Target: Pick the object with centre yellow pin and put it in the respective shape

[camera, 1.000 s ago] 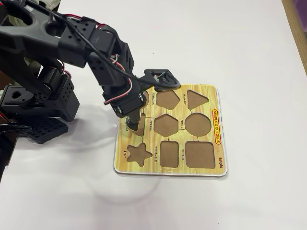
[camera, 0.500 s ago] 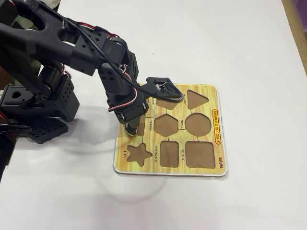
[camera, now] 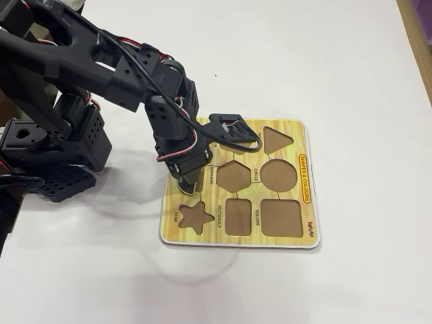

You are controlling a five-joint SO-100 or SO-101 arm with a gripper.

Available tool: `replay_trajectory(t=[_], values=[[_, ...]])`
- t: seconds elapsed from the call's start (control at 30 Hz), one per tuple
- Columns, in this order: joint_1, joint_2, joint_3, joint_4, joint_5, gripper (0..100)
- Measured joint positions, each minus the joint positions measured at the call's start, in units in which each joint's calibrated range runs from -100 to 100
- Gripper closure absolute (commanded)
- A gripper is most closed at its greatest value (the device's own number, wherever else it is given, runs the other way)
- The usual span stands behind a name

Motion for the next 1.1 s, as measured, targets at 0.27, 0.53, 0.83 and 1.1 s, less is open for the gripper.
replay_trajectory(t=[0.27, 0.53, 0.83, 1.1], values=[[0.0, 0.2, -0.4, -0.3, 0.0, 96], [-0.5, 3.3, -3.5, -0.3, -0.1, 96], [-3.5, 6.1, -6.2, -0.3, -0.3, 96], [-4.4, 6.3, -6.4, -0.3, -0.3, 96]])
